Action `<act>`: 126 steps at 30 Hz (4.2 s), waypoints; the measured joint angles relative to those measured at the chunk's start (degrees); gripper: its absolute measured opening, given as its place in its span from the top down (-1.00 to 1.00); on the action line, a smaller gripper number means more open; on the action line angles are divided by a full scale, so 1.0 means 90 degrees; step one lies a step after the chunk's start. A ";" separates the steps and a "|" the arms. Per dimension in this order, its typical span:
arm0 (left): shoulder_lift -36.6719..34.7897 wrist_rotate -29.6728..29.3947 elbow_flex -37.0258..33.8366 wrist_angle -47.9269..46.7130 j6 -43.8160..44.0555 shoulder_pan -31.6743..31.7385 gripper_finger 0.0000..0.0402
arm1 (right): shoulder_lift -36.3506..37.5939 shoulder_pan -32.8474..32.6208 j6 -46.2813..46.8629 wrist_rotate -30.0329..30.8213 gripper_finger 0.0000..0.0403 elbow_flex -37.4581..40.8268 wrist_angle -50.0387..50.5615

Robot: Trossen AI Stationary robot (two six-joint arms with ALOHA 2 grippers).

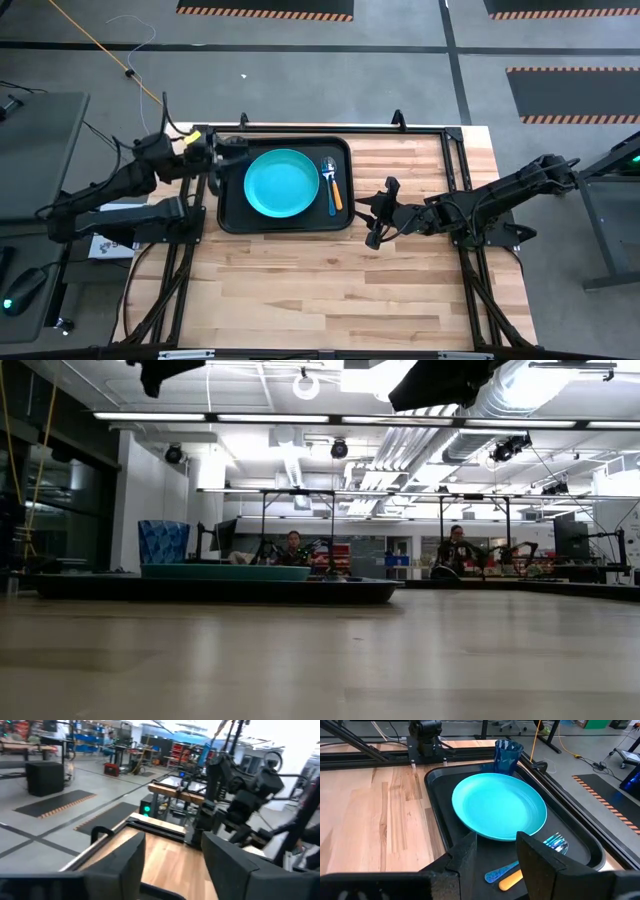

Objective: Pick and place plate/cup/fork/spoon on tray
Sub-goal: Return to Home Position

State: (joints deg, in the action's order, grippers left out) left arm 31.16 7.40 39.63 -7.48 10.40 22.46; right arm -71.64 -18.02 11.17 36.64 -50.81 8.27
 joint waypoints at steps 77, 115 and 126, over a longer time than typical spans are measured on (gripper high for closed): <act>-0.2111 -0.1013 -0.4330 0.2287 -0.0185 -0.3426 1.00 | 0.4632 0.1756 0.0528 -0.2841 1.00 0.3464 -0.0895; -0.2106 -0.1015 -0.4327 0.2287 -0.0177 -0.3426 1.00 | 0.7810 0.1394 -0.0961 -0.3340 1.00 0.5583 -0.1154; -0.2106 -0.1015 -0.4327 0.2287 -0.0178 -0.3426 1.00 | 0.7800 0.1394 -0.0955 -0.3346 1.00 0.5586 -0.1141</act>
State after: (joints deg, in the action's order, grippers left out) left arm 12.21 -1.74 0.69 13.10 8.80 -8.38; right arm -1.43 -5.48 2.57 6.53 -0.54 -2.00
